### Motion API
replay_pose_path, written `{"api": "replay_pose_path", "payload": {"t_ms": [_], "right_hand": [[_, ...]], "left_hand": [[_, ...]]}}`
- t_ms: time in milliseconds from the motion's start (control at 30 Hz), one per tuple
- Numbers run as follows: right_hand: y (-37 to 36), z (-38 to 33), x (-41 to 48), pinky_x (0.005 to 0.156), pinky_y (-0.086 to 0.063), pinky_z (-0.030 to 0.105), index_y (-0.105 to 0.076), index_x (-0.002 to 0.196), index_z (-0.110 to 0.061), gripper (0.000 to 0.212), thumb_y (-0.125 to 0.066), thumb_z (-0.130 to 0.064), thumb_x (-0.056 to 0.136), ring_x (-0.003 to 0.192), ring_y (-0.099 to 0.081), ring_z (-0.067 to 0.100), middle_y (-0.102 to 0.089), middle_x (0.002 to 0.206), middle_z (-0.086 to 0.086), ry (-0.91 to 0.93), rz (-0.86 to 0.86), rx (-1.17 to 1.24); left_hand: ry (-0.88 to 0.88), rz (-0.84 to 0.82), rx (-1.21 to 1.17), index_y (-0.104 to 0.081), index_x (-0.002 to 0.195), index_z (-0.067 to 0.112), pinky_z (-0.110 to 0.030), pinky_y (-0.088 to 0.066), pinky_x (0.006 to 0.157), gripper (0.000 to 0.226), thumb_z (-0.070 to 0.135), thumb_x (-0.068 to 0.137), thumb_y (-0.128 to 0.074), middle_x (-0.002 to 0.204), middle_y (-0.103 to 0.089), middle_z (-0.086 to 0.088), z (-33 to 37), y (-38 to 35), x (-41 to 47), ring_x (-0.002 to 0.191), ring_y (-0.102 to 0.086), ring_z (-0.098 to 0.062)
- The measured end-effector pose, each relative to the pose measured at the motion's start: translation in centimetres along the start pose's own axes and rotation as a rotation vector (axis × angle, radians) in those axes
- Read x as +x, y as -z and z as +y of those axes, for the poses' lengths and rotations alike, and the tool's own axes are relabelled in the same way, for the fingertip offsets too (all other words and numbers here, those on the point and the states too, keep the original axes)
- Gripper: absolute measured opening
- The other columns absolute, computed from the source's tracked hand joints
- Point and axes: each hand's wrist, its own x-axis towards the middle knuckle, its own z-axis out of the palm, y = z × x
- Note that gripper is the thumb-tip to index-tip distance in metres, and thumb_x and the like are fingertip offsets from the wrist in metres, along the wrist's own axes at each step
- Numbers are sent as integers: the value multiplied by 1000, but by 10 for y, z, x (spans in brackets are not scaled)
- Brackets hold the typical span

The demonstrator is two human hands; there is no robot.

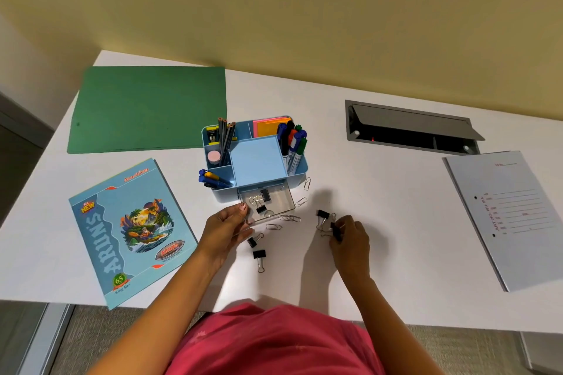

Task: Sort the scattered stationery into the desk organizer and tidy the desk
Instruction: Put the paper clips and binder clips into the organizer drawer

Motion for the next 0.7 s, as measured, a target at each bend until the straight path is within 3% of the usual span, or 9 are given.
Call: {"api": "replay_pose_path", "payload": {"t_ms": [200, 400, 533, 700], "right_hand": [[3, -1, -1, 61, -35, 26, -60, 92, -7, 25, -64, 4, 71, 69, -50, 22, -53, 84, 7, 2, -34, -17], [1, -2, -2, 48, -31, 23, -59, 95, -6, 24, -62, 4, 73, 62, -49, 27, -49, 81, 10, 83, -74, -119], [5, -8, -3, 56, -33, 25, -60, 95, -8, 26, -66, -1, 71, 68, -53, 26, -52, 82, 9, 36, -37, 6], [15, -55, -14, 60, -39, 8, -60, 96, -14, 29, -69, 1, 72, 65, -53, 9, -53, 84, 2, 242, 167, 285]], "left_hand": [[3, -7, 13, -65, 108, 2, -34, -57, 82, 24, 18, 91, -60, 94, -69, -9, 0, 2, 2, 94, -65, -25], [10, -11, 15, -64, 112, 0, -33, -58, 79, 28, 17, 91, -61, 96, -69, -10, 0, 3, 3, 98, -65, -27], [11, -11, 21, -64, 112, 0, -32, -58, 78, 28, 17, 91, -61, 97, -69, -10, 0, 3, 4, 101, -65, -29], [28, -8, 2, -64, 111, 1, -34, -58, 77, 26, 16, 91, -60, 102, -68, -11, -2, 5, 7, 105, -63, -32]]}}
